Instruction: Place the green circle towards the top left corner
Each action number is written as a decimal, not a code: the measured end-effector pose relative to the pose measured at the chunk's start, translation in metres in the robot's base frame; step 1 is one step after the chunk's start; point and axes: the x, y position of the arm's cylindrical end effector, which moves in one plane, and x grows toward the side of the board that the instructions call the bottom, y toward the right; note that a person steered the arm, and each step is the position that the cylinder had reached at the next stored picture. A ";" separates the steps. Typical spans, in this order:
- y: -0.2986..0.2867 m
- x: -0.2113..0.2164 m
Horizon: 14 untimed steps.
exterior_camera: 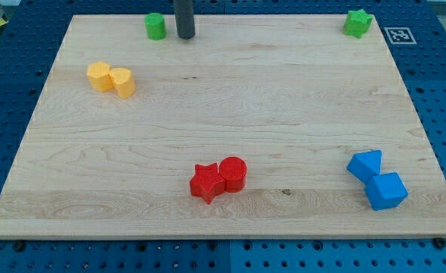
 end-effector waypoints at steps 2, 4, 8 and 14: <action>-0.070 -0.001; -0.069 0.001; -0.099 -0.034; 0.024 0.094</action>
